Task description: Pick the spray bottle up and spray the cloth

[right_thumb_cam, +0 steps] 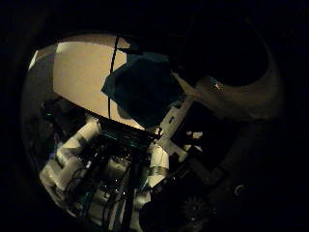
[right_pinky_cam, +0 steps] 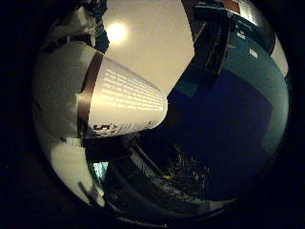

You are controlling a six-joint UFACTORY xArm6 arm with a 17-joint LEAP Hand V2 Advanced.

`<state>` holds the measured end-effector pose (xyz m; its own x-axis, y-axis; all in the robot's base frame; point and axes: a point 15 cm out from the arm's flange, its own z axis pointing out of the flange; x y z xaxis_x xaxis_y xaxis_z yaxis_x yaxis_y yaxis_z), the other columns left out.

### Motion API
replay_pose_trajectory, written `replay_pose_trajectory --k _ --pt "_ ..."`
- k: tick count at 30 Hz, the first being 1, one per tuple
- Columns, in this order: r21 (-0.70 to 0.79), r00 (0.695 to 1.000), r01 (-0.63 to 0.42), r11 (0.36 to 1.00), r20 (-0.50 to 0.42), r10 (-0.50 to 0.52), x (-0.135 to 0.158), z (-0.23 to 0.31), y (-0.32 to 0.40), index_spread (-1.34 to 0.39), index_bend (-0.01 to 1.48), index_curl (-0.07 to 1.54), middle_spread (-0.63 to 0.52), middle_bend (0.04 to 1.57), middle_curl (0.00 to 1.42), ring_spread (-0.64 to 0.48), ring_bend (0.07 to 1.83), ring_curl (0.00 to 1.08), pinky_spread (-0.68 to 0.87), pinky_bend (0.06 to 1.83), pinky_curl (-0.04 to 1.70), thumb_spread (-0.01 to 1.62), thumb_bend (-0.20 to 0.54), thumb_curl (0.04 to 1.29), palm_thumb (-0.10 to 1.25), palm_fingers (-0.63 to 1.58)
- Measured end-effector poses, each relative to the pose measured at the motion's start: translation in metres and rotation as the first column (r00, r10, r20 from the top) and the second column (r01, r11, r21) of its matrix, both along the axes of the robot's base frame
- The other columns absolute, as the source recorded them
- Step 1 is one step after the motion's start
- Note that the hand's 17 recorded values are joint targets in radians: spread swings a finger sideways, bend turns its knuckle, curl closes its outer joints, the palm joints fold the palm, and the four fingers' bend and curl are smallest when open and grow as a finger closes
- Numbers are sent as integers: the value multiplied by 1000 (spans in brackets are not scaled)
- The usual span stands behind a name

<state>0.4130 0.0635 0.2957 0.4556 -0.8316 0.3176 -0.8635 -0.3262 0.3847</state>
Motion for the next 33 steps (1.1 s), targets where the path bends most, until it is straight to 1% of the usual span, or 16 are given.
replay_pose_trajectory --k 6,9,11,13,18,24,29,33 --pt "15 1000 2 1000 0 -2 -1 1 2 -174 1222 768 -110 1396 732 -208 1373 763 -188 1373 821 1142 -11 591 1050 1149" --pt "52 999 16 999 30 -17 5 14 7 -174 1221 768 -110 1396 733 -208 1373 763 -188 1372 822 1142 -11 591 1050 1149" --pt "117 998 33 993 46 -38 8 29 18 -174 1221 768 -110 1396 733 -208 1373 763 -189 1371 822 1142 -11 591 1050 1149" --pt "197 997 60 979 36 -68 6 41 31 -174 1221 768 -110 1395 733 -208 1373 763 -189 1371 823 1142 -11 589 1055 1149" --pt "400 992 112 910 15 -129 5 70 63 -175 1221 769 -110 1395 734 -208 1373 763 -189 1370 824 1141 -11 585 1057 1150" --pt "598 990 132 790 -36 -139 -5 95 112 -175 1220 769 -110 1394 735 -208 1373 763 -189 1369 826 1140 -11 582 1057 1150" --pt "762 990 141 632 -87 -115 -14 124 155 -175 1220 769 -110 1393 735 -209 1376 765 -190 1371 826 1139 -9 582 1067 1151" --pt "870 995 90 485 -60 -77 -14 149 185 -175 1220 769 -110 1394 735 -209 1377 767 -190 1373 826 1138 -11 583 1070 1150"
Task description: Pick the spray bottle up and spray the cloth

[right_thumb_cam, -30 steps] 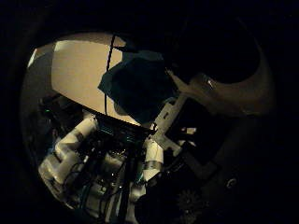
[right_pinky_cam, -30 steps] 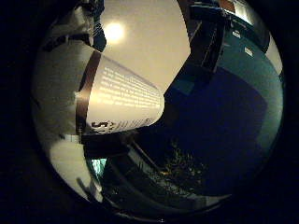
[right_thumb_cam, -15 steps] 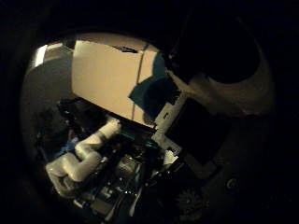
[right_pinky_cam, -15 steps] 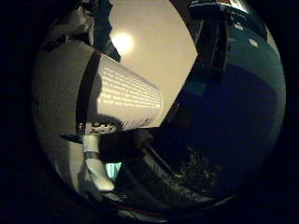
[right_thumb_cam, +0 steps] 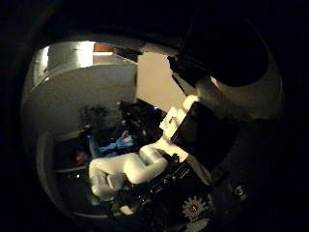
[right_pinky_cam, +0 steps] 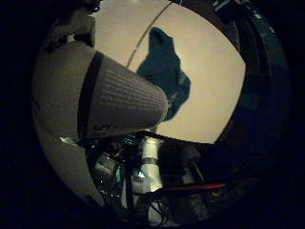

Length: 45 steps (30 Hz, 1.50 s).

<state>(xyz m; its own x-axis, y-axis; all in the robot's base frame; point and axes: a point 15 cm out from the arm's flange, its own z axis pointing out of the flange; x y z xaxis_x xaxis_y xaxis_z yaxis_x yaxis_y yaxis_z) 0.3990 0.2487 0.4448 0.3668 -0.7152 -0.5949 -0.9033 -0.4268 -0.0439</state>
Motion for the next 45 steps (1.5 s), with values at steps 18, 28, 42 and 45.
replay_pose_trajectory --k 18,28,42,45 --pt "547 998 -43 836 69 7 -29 -12 88 -175 1220 769 -109 1397 733 -210 1374 771 -193 1370 830 1116 -10 613 1083 1149" --pt "590 990 -90 802 141 8 -33 -58 110 -174 1227 768 -108 1399 728 -210 1372 772 -195 1363 837 1107 -13 630 1076 1152" --pt "556 983 -112 824 183 10 -8 -126 103 -173 1231 760 -108 1400 724 -208 1376 770 -196 1358 844 1089 -12 655 1062 1153" --pt "548 985 -92 832 170 -3 2 -139 97 -173 1232 759 -108 1401 724 -207 1376 769 -196 1357 846 1089 -12 658 1062 1153"
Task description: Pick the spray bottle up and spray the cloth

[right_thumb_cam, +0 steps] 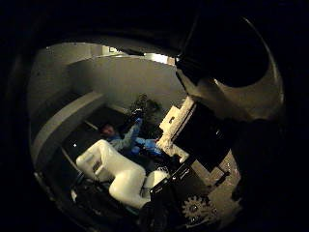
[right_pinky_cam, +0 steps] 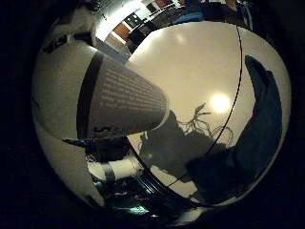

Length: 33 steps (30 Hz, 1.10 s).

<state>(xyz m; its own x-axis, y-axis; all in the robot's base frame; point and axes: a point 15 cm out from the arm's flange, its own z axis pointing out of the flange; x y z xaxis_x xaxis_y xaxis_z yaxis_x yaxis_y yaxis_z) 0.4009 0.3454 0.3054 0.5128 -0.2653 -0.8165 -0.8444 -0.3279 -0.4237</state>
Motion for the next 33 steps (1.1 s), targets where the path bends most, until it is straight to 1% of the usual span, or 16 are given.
replay_pose_trajectory --k 9,17,24,33 --pt "-17 1000 8 1000 -20 -8 15 -24 -6 -172 1233 757 -108 1401 723 -207 1377 768 -197 1355 848 1090 -13 655 1052 1153" --pt "-23 1000 14 1000 -24 -15 23 -29 -8 -172 1232 756 -108 1400 722 -207 1376 768 -193 1361 840 1092 -12 658 1049 1155" --pt "-98 999 30 995 13 -29 38 -44 -22 -172 1233 755 -108 1400 722 -207 1376 768 -192 1364 835 1093 -13 656 1044 1155" --pt "-118 998 67 991 8 -67 52 -54 -45 -172 1234 755 -108 1401 722 -207 1376 768 -191 1367 831 1095 -12 653 1038 1154"
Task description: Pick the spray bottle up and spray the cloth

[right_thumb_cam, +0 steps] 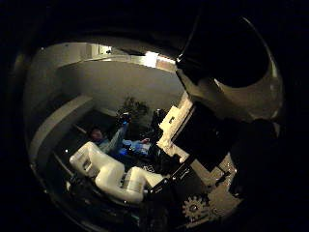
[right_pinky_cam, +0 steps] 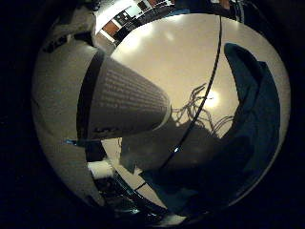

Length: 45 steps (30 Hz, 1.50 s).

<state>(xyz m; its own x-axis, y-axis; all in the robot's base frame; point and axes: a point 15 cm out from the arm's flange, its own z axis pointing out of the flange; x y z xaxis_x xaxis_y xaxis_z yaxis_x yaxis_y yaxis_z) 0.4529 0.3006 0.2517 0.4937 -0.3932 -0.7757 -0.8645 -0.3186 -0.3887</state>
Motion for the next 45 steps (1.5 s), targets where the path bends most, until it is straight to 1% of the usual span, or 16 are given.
replay_pose_trajectory --k 8,12,16,17,19,20,22,23,25,27,28,31,33,35,39,45 --pt "2 999 39 999 -19 -39 11 -8 -20 -166 1232 754 -107 1397 720 -206 1374 764 -192 1361 823 1086 -13 652 1036 1157" --pt "3 997 70 998 -38 -70 18 -14 -34 -164 1171 728 -105 1349 696 -195 1336 722 -214 1316 770 1053 -26 639 997 1175" --pt "-1 997 73 997 -40 -73 19 -18 -40 -190 977 685 -108 1270 651 -188 1281 651 -266 1263 690 939 -39 629 893 1139" --pt "-1 996 74 997 -40 -74 19 -18 -41 -214 844 668 -118 1217 633 -193 1261 628 -301 1262 661 884 -41 631 861 1076" --pt "-1 997 69 998 -41 -69 17 -18 -40 -241 650 643 -145 1100 607 -202 1237 608 -353 1295 642 830 -36 632 839 919" --pt "1 997 64 998 -44 -64 16 -18 -39 -252 579 640 -158 1070 602 -207 1223 594 -367 1299 626 824 -37 628 826 908" --pt "-3 998 41 999 -51 -41 10 -19 -39 -282 394 600 -167 998 591 -215 1213 574 -396 1299 611 859 -28 613 819 740" --pt "-6 998 30 1000 -53 -30 8 -20 -40 -303 341 592 -170 974 590 -216 1213 570 -402 1292 602 879 -29 604 813 717" --pt "-7 998 27 1000 -54 -27 8 -19 -41 -343 284 578 -172 867 569 -216 1187 555 -397 1252 583 934 -28 579 800 539" --pt "-8 998 28 1000 -50 -29 8 -18 -43 -372 280 569 -167 797 554 -217 1141 539 -363 1221 569 976 -28 552 779 445" --pt "-7 998 28 1000 -49 -28 8 -17 -43 -385 299 569 -158 746 541 -212 1102 522 -317 1165 553 993 -29 534 767 340" --pt "-12 999 24 1000 -40 -24 8 -14 -44 -385 305 549 -123 650 504 -187 1024 490 -179 1108 526 1003 -28 505 747 202" --pt "-20 999 21 1000 -33 -22 8 -13 -48 -376 293 521 -92 576 469 -153 949 455 -29 1080 498 1006 -30 480 727 136" --pt "-23 999 18 1000 -31 -18 7 -10 -53 -362 290 502 -72 531 446 -119 877 426 88 1046 468 1009 -28 464 719 89" --pt "-25 1000 14 1000 -24 -15 6 -4 -58 -345 271 464 -36 463 408 -58 760 368 262 976 396 1009 -27 438 706 90" --pt "-45 999 36 998 8 -36 9 7 -77 -331 226 431 -12 384 375 -15 673 323 338 902 303 1010 -27 415 701 135"
